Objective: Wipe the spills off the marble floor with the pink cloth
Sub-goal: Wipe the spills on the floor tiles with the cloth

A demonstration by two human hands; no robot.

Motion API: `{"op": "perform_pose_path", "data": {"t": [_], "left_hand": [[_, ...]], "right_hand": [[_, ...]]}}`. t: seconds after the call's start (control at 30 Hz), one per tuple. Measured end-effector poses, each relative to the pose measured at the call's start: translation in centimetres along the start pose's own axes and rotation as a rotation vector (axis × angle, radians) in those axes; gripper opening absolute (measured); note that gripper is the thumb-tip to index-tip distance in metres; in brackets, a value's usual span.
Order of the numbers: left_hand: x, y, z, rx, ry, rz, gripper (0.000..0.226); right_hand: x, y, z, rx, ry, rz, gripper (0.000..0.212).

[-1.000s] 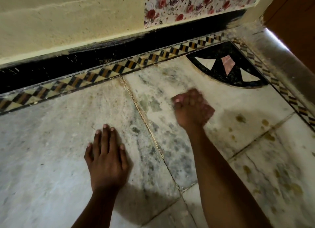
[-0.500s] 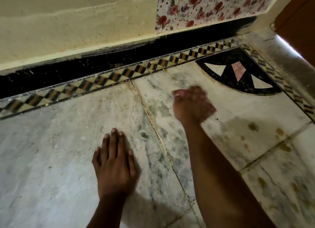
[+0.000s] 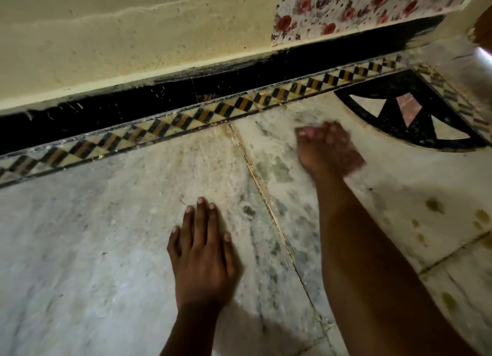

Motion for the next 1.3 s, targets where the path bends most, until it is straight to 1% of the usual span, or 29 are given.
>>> {"op": "perform_pose_path", "data": {"t": [0.07, 0.13, 0.2, 0.23, 0.27, 0.3, 0.33, 0.4, 0.43, 0.47, 0.5, 0.53, 0.57, 0.63, 0.7, 0.73, 0.77, 0.8, 0.87, 0.9, 0.93, 1.0, 1.03, 1.07, 1.13, 1.2, 1.23, 1.27, 1.3], "left_hand": [[0.0, 0.1, -0.1, -0.005, -0.007, 0.006, 0.066], [-0.1, 0.1, -0.1, 0.001, -0.012, 0.002, 0.066], [-0.1, 0.2, -0.3, 0.002, -0.014, -0.002, 0.065], [-0.1, 0.1, -0.4, 0.006, -0.015, -0.004, 0.065], [-0.2, 0.2, -0.5, 0.015, -0.011, 0.003, 0.065], [-0.2, 0.2, -0.6, 0.026, -0.008, 0.004, 0.066], [-0.3, 0.2, -0.7, 0.033, -0.009, 0.005, 0.066], [-0.4, 0.2, -0.8, 0.06, -0.005, 0.007, 0.066], [-0.4, 0.2, -0.8, 0.072, -0.002, 0.009, 0.067], [-0.4, 0.1, -0.8, 0.08, 0.0, 0.01, 0.067], [-0.3, 0.1, -0.8, 0.082, 0.002, 0.009, 0.067], [-0.2, 0.2, -0.9, 0.081, 0.0, 0.007, 0.068], [-0.4, 0.1, -1.0, 0.079, -0.007, 0.005, 0.068], [-0.5, 0.2, -1.2, 0.088, -0.013, 0.005, 0.068], [-0.5, 0.2, -1.5, 0.099, -0.021, -0.003, 0.069], [-0.6, 0.2, -1.7, 0.102, -0.026, -0.003, 0.069], [-0.7, 0.3, -1.9, 0.102, -0.032, -0.002, 0.069], [-0.8, 0.3, -2.1, 0.101, -0.035, -0.003, 0.069], [-1.0, 0.3, -2.2, 0.086, -0.037, -0.002, 0.069], [-0.9, 0.2, -2.1, 0.081, -0.033, -0.001, 0.069], [-0.9, 0.3, -2.1, 0.074, -0.035, 0.002, 0.068], [-0.8, 0.2, -1.9, 0.055, -0.046, 0.01, 0.067], [-0.7, 0.1, -1.8, 0.05, -0.051, 0.011, 0.067], [-0.7, 0.0, -1.8, 0.045, -0.054, 0.012, 0.068], [-0.8, 0.0, -1.9, 0.063, -0.062, 0.019, 0.069], [-1.2, -0.3, -2.6, 0.092, -0.075, 0.031, 0.071], [-1.6, -0.7, -3.1, 0.094, -0.084, 0.057, 0.072], [-1.9, -1.2, -3.6, 0.076, -0.109, 0.083, 0.072], [-2.2, -1.8, -4.0, 0.046, -0.167, 0.089, 0.072]], "right_hand": [[4.7, 0.6, 1.7, 0.075, -0.054, -0.216, 0.078], [6.4, -2.1, 3.4, 0.126, -0.151, -0.492, 0.075], [4.3, -6.8, 4.2, 0.117, -0.182, -0.716, 0.073], [1.9, -9.0, 4.2, 0.088, -0.195, -0.783, 0.073], [-0.9, -10.6, 3.9, 0.042, -0.206, -0.798, 0.073], [-3.7, -11.5, 3.1, -0.005, -0.22, -0.743, 0.074], [-6.1, -11.3, 2.3, -0.051, -0.228, -0.637, 0.074], [-8.2, -9.0, 0.6, -0.118, -0.217, -0.354, 0.072], [-7.6, -7.4, -0.1, -0.098, -0.163, -0.22, 0.072], [-6.5, -5.9, -0.3, -0.065, -0.094, -0.129, 0.073], [-5.0, -4.6, -0.3, -0.036, -0.052, -0.082, 0.074], [-3.3, -3.8, 0.1, -0.016, -0.045, -0.081, 0.074], [-2.1, -3.7, 0.4, -0.004, -0.062, -0.129, 0.073], [-0.9, -5.9, 1.3, 0.044, -0.094, -0.31, 0.071], [-2.3, -11.2, 2.4, 0.068, -0.143, -0.515, 0.07], [-4.4, -14.2, 2.4, 0.054, -0.151, -0.548, 0.071], [-7.0, -16.7, 2.3, 0.011, -0.153, -0.539, 0.071], [-9.7, -18.5, 1.9, -0.035, -0.164, -0.484, 0.071], [-13.9, -19.5, 0.5, -0.113, -0.193, -0.298, 0.071], [-15.0, -18.8, 0.2, -0.153, -0.205, -0.218, 0.07], [-15.0, -17.4, -0.4, -0.154, -0.194, -0.139, 0.069], [-13.3, -14.3, -0.8, -0.103, -0.096, -0.037, 0.069], [-11.9, -13.2, -0.7, -0.084, -0.054, -0.034, 0.069], [-10.8, -12.7, -0.5, -0.072, -0.049, -0.069, 0.069], [-9.2, -14.7, 0.5, -0.046, -0.078, -0.234, 0.066], [-10.7, -20.3, 1.3, -0.066, -0.123, -0.405, 0.065], [-12.6, -23.1, 1.3, -0.094, -0.133, -0.436, 0.066], [-14.8, -25.3, 1.0, -0.116, -0.137, -0.432, 0.067], [-16.9, -26.2, 0.6, -0.144, -0.159, -0.379, 0.067]]}}
Point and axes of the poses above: each hand's wrist, its own y-axis towards the middle knuckle, its own z-axis out of the palm, x = y × z, the point moved 4 cm from there along y, towards the middle knuckle, and after that the axes turned 5 degrees about -x, right-handed, at the moved point
